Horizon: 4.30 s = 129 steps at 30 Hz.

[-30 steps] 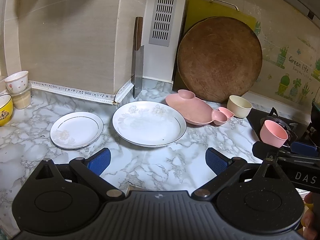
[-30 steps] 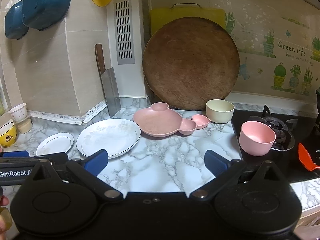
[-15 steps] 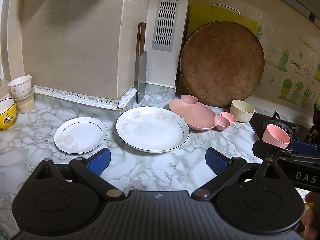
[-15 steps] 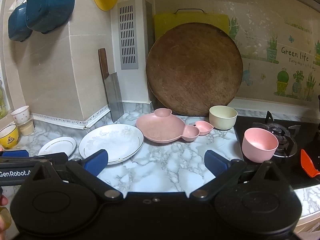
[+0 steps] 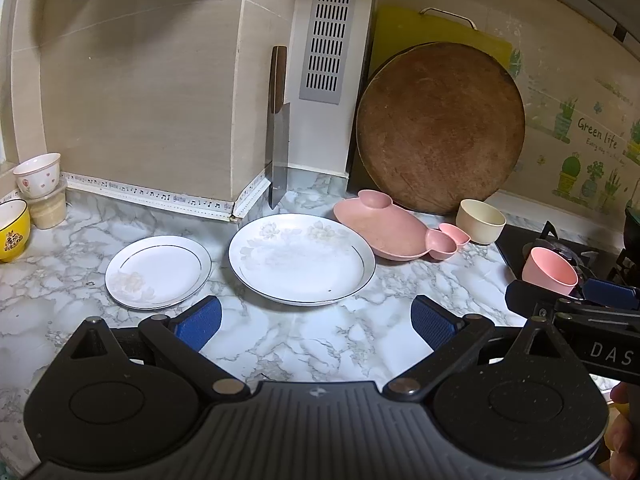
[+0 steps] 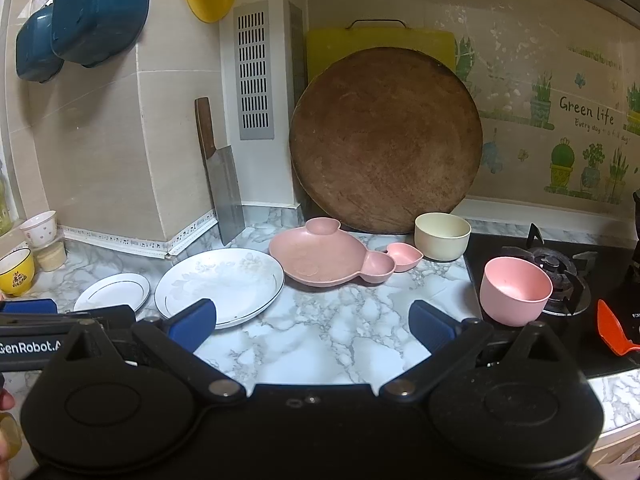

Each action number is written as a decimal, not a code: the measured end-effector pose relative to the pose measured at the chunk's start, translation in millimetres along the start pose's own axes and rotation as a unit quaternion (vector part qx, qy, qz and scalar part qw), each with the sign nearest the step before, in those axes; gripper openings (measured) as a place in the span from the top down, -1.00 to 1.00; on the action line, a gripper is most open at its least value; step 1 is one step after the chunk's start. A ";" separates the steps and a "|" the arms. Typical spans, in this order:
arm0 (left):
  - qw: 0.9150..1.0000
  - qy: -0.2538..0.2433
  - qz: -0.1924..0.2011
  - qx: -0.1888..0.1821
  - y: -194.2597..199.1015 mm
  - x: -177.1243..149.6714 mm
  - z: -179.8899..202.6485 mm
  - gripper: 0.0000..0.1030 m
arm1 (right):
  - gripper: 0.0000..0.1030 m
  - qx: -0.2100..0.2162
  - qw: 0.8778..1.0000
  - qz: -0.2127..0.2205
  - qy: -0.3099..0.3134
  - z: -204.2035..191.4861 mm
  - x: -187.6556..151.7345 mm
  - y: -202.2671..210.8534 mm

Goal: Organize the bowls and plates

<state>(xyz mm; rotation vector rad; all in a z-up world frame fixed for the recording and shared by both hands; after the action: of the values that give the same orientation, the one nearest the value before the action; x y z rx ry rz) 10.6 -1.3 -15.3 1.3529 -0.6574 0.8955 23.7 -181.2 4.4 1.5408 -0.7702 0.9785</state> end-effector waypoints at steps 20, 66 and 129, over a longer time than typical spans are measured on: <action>1.000 0.013 0.010 0.009 1.6 5.5 -19.6 -0.97 | -1.00 0.027 0.999 0.011 0.024 -19.3 7.0 -6.9; 0.986 0.088 -0.122 0.068 -231.1 54.3 -100.1 -0.58 | 0.00 0.143 0.955 -0.255 -0.041 -0.7 24.5 -286.0; 0.976 0.069 -0.205 0.005 -193.9 8.2 -55.5 0.71 | 0.82 0.139 0.943 -0.300 -0.040 52.3 -14.6 -214.3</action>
<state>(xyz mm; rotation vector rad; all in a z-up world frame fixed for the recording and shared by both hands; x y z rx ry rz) 173.5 57.2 -119.2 1.3557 -0.2498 0.6495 214.3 -192.8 -106.9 1.9135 -0.1819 0.5815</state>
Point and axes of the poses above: each gripper's, at about its wrist camera, not at the fingertips, and y roughly against the way its jaws point, z to its right, x to its top, the point moved 3 cm from there along -y, roughly the way its jaws point, and after that the axes turned 1 degree about y, right-handed, at the moved point
